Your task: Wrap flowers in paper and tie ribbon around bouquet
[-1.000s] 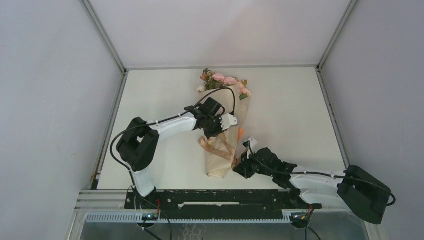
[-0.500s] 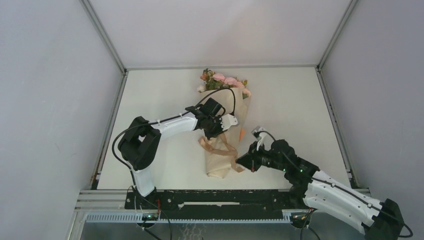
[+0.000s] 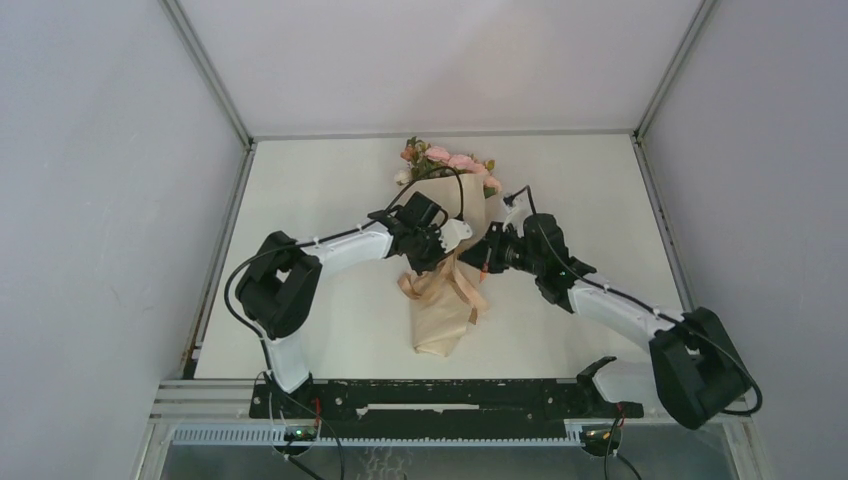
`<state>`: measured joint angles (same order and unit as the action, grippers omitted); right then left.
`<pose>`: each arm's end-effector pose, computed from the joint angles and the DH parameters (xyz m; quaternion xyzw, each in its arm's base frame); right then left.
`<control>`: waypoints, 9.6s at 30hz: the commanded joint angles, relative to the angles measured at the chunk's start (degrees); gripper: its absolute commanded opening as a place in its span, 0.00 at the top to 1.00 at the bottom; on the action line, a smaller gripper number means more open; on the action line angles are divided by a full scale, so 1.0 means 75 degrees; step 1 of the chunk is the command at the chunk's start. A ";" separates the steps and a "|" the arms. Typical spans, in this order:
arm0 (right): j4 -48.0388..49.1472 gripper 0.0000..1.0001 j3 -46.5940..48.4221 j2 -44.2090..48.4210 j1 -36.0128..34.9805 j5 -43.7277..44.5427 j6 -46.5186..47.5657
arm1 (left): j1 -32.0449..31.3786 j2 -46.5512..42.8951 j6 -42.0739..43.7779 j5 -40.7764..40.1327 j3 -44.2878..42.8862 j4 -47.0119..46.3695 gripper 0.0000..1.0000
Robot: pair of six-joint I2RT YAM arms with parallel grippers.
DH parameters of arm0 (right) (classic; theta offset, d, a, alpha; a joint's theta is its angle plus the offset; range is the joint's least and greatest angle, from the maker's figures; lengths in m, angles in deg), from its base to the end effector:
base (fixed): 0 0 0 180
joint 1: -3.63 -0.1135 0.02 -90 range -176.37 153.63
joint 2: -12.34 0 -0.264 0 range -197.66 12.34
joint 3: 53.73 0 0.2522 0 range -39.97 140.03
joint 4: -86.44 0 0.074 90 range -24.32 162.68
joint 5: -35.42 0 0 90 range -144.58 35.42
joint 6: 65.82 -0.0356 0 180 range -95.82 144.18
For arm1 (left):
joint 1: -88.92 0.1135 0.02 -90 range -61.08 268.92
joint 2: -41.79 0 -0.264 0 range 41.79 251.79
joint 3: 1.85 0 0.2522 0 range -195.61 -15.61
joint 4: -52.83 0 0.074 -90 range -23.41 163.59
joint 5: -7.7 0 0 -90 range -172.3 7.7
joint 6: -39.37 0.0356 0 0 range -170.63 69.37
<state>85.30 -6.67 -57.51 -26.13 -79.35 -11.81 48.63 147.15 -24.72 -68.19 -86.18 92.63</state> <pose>0.2172 0.1414 0.2205 -0.0723 0.8240 0.4400 0.3496 0.2829 -0.2512 0.1828 0.5504 0.7877 -0.1492 0.2331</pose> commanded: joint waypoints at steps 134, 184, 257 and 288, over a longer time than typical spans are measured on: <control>-0.0784 1.00 0.0187 -0.1235 -0.2090 0.1252 0.1089 | 0.0617 -0.0365 -0.0914 -0.0580 -0.0979 -0.0120 1.00; -0.5582 0.00 0.2020 -0.1114 -0.0404 0.2149 0.5434 | 0.2434 -0.2575 0.0891 -0.0534 0.2323 0.0522 1.00; -0.2857 1.00 0.1374 0.1835 -0.0430 -0.0827 0.4066 | 0.4843 -0.5196 0.2545 0.0546 0.3004 0.1968 0.47; 0.0707 1.00 0.0998 0.1608 -0.0846 -0.2830 0.1659 | 0.0577 -0.2587 -0.0382 0.4792 0.0947 -0.2379 0.00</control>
<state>89.56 0.26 -47.69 -31.76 -97.73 -0.62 54.03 125.14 -21.59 -37.52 -73.85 80.53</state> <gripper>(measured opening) 0.004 0.996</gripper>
